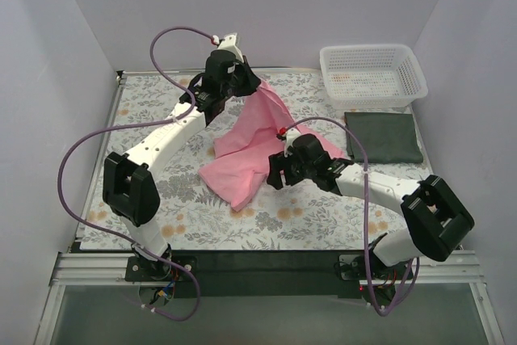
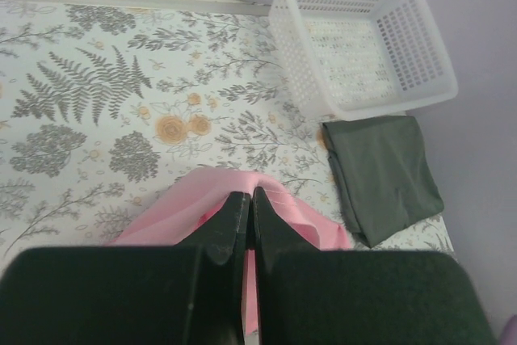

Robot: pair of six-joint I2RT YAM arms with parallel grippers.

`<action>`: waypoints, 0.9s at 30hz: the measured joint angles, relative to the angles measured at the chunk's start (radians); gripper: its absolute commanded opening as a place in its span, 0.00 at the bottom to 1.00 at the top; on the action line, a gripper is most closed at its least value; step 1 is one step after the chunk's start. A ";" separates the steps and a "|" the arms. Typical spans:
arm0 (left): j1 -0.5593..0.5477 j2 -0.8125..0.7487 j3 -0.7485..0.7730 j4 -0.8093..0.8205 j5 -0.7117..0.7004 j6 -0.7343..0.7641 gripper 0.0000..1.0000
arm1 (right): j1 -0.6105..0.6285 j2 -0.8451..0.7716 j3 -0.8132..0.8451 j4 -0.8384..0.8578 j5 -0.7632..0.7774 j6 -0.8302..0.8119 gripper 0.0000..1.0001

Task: Fold and stack the t-shirts
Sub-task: Move the tshirt to the center of the board, then flatten the tshirt out

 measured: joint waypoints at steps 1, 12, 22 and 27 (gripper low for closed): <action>0.012 -0.011 -0.017 -0.001 -0.002 0.003 0.00 | -0.002 -0.012 0.000 -0.015 0.045 -0.020 0.65; 0.112 -0.136 -0.049 -0.013 -0.003 0.027 0.00 | -0.155 -0.087 -0.005 -0.127 0.354 -0.177 0.65; 0.204 -0.159 -0.014 -0.016 -0.005 0.101 0.00 | -0.174 -0.154 -0.005 -0.151 0.260 -0.178 0.65; 0.257 -0.006 0.118 0.021 -0.035 0.135 0.15 | -0.174 -0.203 -0.016 -0.154 0.209 -0.172 0.66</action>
